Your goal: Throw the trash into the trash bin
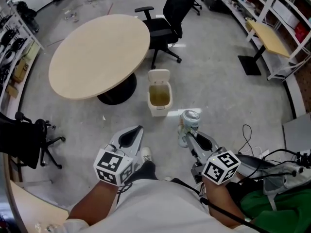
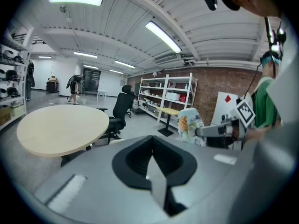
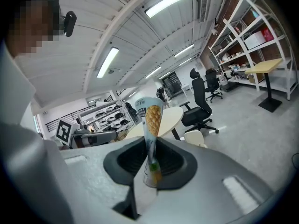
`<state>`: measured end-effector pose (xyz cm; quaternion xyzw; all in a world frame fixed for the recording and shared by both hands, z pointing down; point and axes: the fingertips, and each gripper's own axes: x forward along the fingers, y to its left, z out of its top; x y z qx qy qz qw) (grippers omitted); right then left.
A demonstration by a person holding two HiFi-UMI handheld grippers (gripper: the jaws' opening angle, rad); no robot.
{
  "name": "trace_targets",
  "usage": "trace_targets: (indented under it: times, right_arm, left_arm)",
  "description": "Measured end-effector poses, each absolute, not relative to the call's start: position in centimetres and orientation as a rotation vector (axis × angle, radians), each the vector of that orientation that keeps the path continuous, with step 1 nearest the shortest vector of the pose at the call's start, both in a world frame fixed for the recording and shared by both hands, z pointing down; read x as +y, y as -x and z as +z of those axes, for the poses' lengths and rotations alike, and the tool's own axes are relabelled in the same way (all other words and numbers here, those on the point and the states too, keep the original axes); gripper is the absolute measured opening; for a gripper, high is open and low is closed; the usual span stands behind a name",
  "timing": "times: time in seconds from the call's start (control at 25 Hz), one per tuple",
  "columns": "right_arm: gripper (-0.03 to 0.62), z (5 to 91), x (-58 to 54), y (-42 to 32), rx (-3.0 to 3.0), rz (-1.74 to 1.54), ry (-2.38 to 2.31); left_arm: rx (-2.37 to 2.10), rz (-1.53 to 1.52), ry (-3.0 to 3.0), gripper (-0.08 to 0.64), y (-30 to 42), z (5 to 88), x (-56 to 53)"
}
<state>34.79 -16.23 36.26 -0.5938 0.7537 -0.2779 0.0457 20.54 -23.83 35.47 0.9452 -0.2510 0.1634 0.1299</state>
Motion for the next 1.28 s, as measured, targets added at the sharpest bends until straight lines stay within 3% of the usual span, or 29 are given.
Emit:
trace_targets:
  times: [1.28]
  right_arm:
    - [0.060,34.1,-30.2,-33.4,2.306,-0.843,1.948]
  left_arm:
    - [-0.623,0.377,-2.769,0.008,-18.9,35.6,-40.0]
